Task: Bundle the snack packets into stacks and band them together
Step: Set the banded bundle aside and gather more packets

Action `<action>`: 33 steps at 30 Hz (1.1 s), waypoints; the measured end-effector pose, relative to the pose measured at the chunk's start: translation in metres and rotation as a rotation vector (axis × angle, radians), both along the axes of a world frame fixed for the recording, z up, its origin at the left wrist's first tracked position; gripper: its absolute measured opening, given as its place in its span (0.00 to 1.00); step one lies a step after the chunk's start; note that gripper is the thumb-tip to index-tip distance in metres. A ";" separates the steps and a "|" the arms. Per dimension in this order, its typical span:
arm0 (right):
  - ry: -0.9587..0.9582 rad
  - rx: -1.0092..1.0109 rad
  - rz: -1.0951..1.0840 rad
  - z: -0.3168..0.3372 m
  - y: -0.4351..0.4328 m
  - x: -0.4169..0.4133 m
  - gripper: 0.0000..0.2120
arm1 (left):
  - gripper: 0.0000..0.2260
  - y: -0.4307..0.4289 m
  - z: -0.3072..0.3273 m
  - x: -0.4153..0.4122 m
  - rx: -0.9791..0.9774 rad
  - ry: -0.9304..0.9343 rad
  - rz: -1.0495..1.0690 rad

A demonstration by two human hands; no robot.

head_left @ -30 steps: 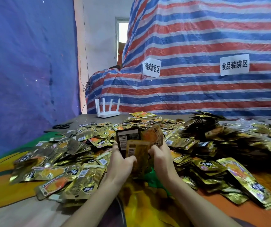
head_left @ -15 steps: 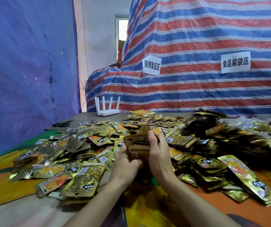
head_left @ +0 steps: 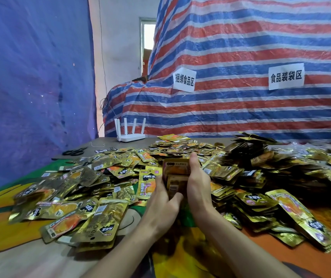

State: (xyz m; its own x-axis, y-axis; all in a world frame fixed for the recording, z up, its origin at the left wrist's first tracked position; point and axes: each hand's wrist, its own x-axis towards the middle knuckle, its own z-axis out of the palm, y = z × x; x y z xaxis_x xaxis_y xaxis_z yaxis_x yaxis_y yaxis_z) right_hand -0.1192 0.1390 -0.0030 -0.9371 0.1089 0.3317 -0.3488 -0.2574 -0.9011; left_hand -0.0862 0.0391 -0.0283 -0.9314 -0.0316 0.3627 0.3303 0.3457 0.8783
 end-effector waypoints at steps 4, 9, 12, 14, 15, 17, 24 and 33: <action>-0.052 0.014 0.012 -0.001 0.000 0.001 0.31 | 0.20 -0.006 -0.001 -0.006 -0.037 0.005 0.007; -0.017 -0.016 0.122 -0.004 -0.002 0.004 0.35 | 0.25 -0.009 0.000 -0.008 0.055 0.088 0.052; 0.044 0.050 0.167 -0.010 -0.003 -0.001 0.20 | 0.21 -0.008 0.001 -0.009 0.118 0.124 0.003; 0.079 0.062 0.160 -0.012 -0.004 -0.003 0.10 | 0.20 -0.008 0.001 -0.009 0.164 0.133 -0.040; 0.085 0.069 0.155 -0.013 -0.004 -0.005 0.10 | 0.20 -0.008 0.001 -0.009 0.183 0.131 -0.066; 0.073 0.069 0.152 -0.013 -0.005 -0.004 0.12 | 0.20 -0.007 0.001 -0.009 0.214 0.115 -0.119; 0.044 0.043 0.121 -0.008 -0.003 0.004 0.24 | 0.10 -0.008 0.005 -0.004 0.177 0.105 -0.281; 0.043 0.362 -0.014 0.011 0.006 0.019 0.17 | 0.10 0.000 0.004 -0.004 0.245 0.110 -0.193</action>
State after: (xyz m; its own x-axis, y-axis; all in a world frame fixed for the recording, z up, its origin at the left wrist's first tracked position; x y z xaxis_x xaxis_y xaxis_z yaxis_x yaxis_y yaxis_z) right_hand -0.1007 0.1446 0.0077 -0.9205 -0.0100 0.3905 -0.3900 0.0809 -0.9173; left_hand -0.0905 0.0390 -0.0243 -0.8844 0.0426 0.4647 0.4664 0.0502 0.8831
